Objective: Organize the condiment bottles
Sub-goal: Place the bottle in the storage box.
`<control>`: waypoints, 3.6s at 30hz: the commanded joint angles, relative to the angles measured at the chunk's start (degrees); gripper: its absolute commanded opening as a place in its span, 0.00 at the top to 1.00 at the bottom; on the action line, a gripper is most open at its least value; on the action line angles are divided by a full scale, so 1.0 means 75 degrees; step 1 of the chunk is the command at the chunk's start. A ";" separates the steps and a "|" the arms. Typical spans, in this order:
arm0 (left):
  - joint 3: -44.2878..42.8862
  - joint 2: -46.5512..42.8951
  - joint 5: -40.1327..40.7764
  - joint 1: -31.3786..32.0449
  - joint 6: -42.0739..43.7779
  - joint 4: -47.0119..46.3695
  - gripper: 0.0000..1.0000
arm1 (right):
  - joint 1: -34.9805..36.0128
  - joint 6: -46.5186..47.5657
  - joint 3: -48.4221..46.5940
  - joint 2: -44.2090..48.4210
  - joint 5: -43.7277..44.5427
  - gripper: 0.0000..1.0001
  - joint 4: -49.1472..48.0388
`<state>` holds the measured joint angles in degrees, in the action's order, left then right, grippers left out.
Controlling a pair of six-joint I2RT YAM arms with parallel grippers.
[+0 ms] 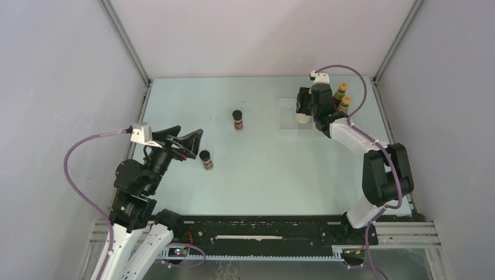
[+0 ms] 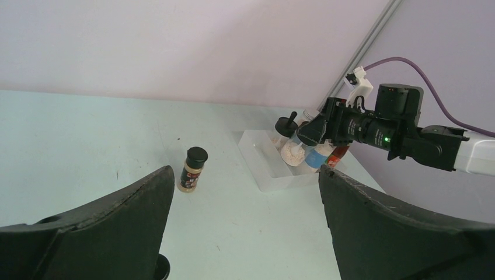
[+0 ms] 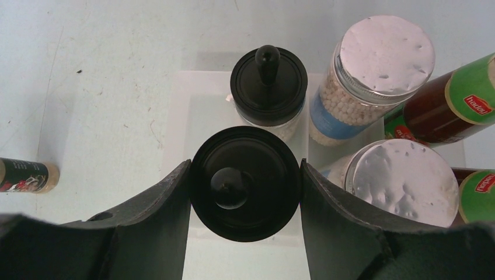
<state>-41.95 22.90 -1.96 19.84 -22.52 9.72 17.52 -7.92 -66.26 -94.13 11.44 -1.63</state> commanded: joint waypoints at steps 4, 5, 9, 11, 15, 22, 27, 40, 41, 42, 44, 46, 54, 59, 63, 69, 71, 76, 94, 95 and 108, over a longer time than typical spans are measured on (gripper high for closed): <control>0.0203 0.0153 -0.0116 -0.0031 -0.0020 -0.0377 0.02 | -0.0120 -0.0075 -0.0046 -0.0023 0.0049 1.00 -0.0697; 0.0203 0.0166 -0.0125 -0.0031 -0.0020 -0.0395 0.02 | -0.0121 -0.0063 -0.0038 -0.0034 0.0073 1.00 -0.0697; 0.0236 0.0229 -0.0124 -0.0031 -0.0020 -0.0448 0.02 | -0.0121 -0.0006 -0.0040 -0.0058 0.0115 1.00 -0.0687; 0.0252 0.0251 -0.0130 -0.0031 -0.0020 -0.0489 0.02 | -0.0131 0.0013 -0.0047 -0.0089 0.0124 1.00 -0.0677; 0.0284 0.0258 -0.0142 -0.0031 -0.0029 -0.0516 0.02 | -0.0144 0.0003 -0.0046 -0.0157 0.0115 1.00 -0.0631; 0.0323 0.0202 -0.0138 -0.0031 -0.0010 -0.0499 0.02 | -0.0144 -0.0089 -0.0039 -0.0357 0.0035 1.00 -0.0571; 0.0348 0.0170 -0.0116 -0.0031 0.0002 -0.0476 0.02 | -0.0143 -0.0102 -0.0028 -0.0464 0.0022 1.00 -0.0611; 0.0350 0.0124 -0.0102 -0.0031 0.0023 -0.0436 0.02 | -0.0167 -0.0153 -0.0035 -0.0699 0.0020 1.00 -0.0674; 0.0345 0.0122 -0.0102 -0.0031 0.0020 -0.0432 0.02 | -0.0168 -0.0161 -0.0036 -0.0712 0.0015 1.00 -0.0663; 0.0344 0.0114 -0.0094 -0.0031 0.0020 -0.0432 0.02 | -0.0168 -0.0171 -0.0037 -0.0732 0.0010 1.00 -0.0655; 0.0344 0.0110 -0.0096 -0.0031 0.0005 -0.0428 0.02 | -0.0166 -0.0186 -0.0041 -0.0759 0.0010 1.00 -0.0619; 0.0348 0.0115 -0.0101 -0.0031 0.0004 -0.0415 0.02 | -0.0168 -0.0214 -0.0047 -0.0773 0.0021 1.00 -0.0598; 0.0330 0.0138 -0.0121 -0.0031 -0.0017 -0.0440 0.02 | -0.0168 -0.0276 -0.0042 -0.0797 0.0127 1.00 -0.0515; 0.0321 0.0117 -0.0120 -0.0031 -0.0020 -0.0449 0.02 | -0.0168 -0.0323 -0.0041 -0.0789 0.0230 0.82 -0.0423; 0.0309 0.0117 -0.0137 -0.0028 -0.0020 -0.0449 0.02 | -0.0147 -0.0310 -0.0041 -0.0731 0.0238 0.53 -0.0424; 0.0315 0.0120 -0.0149 -0.0031 -0.0032 -0.0450 0.02 | -0.0133 -0.0207 -0.0038 -0.0607 0.0234 0.28 -0.0491; 0.0289 0.0101 -0.0149 -0.0031 -0.0032 -0.0444 0.02 | -0.0133 -0.0164 -0.0045 -0.0551 0.0238 0.23 -0.0525; 0.0250 0.0103 -0.0172 -0.0031 -0.0049 -0.0441 0.02 | -0.0133 -0.0097 -0.0049 -0.0353 0.0206 0.21 -0.0608; 0.0301 0.0015 -0.0131 -0.0031 -0.0069 -0.0313 0.02 | 0.0679 0.1034 -0.1131 -0.0051 0.0597 0.21 -0.0319; 0.0327 0.0013 -0.0121 -0.0031 -0.0067 -0.0314 0.02 | 0.0799 0.1043 -0.1279 -0.0049 0.0555 0.20 -0.0297; 0.0492 -0.0061 0.0167 -0.0031 0.0026 -0.0075 0.02 | 0.2156 0.1569 -0.3114 -0.1299 -0.0825 0.19 0.0929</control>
<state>-39.24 22.85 -1.80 19.84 -22.52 8.23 31.27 2.35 -86.59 -100.01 8.97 2.28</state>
